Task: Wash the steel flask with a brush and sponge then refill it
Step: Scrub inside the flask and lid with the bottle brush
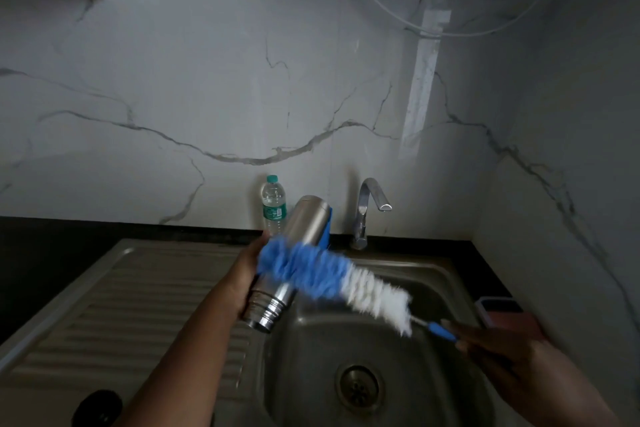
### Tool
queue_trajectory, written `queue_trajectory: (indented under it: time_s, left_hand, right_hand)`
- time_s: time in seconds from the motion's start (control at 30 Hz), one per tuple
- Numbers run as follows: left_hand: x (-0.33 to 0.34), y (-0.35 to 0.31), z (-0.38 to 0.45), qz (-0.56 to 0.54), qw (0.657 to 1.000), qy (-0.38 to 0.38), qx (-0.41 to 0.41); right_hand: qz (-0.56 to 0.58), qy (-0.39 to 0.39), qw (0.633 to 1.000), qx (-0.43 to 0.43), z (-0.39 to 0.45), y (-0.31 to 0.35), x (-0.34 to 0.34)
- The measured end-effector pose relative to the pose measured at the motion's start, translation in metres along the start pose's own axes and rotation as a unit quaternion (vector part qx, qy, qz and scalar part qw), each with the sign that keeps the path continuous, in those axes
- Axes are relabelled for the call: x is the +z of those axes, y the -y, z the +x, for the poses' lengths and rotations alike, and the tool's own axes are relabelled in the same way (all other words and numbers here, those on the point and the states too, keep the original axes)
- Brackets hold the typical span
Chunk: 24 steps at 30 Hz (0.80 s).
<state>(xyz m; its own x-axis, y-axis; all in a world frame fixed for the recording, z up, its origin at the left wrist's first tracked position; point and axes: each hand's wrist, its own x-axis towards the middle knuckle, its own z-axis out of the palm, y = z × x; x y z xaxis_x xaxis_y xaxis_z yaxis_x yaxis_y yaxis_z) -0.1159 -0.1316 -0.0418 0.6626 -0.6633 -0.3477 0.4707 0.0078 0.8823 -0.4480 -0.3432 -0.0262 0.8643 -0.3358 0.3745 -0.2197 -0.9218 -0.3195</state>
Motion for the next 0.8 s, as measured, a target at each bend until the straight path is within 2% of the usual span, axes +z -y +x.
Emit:
queue_trajectory:
  time_s: [0.07,0.17,0.23,0.3,0.37,0.5,0.57,0.6,0.63,0.7,0.8]
  left_hand:
    - [0.004,0.002,-0.006,-0.046,0.999,0.016,-0.021]
    - [0.010,0.002,-0.012,-0.069,0.996,0.040,-0.029]
    - [0.010,0.001,-0.007,-0.043,0.999,0.013,-0.010]
    - [0.002,-0.001,-0.004,-0.046,0.999,0.001,0.010]
    - [-0.002,-0.003,-0.005,-0.070,0.997,0.020,-0.010]
    - [-0.009,0.001,0.000,-0.129,0.989,0.053,-0.054]
    - [-0.004,-0.001,-0.004,-0.127,0.988,0.079,-0.046]
    - [-0.001,-0.002,-0.003,-0.110,0.990,0.084,-0.033]
    - [0.005,-0.005,-0.004,-0.091,0.993,0.076,-0.012]
    - [0.009,-0.009,-0.009,-0.048,0.998,0.031,0.020]
    - [0.006,-0.006,-0.005,-0.067,0.988,0.136,-0.014]
  right_hand:
    - [0.041,-0.026,0.996,0.070,0.008,-0.012,-0.003]
    - [0.038,-0.083,0.995,0.042,0.025,-0.012,-0.007]
    - [0.075,-0.031,0.996,0.049,0.026,-0.010,-0.009]
    - [0.048,0.014,0.998,0.039,0.028,-0.013,-0.010]
    - [0.053,-0.023,0.998,0.038,0.027,-0.014,-0.010]
    - [0.058,-0.096,0.989,0.092,0.037,-0.008,-0.006]
    - [0.056,-0.074,0.993,0.070,0.037,-0.009,-0.006]
    - [0.056,-0.027,0.996,0.069,0.036,-0.002,-0.010]
    - [0.041,0.010,0.997,0.065,0.036,0.001,-0.012]
    - [0.041,0.031,0.998,0.041,0.035,0.000,-0.008]
    - [0.090,-0.027,0.994,0.062,0.040,-0.001,-0.002]
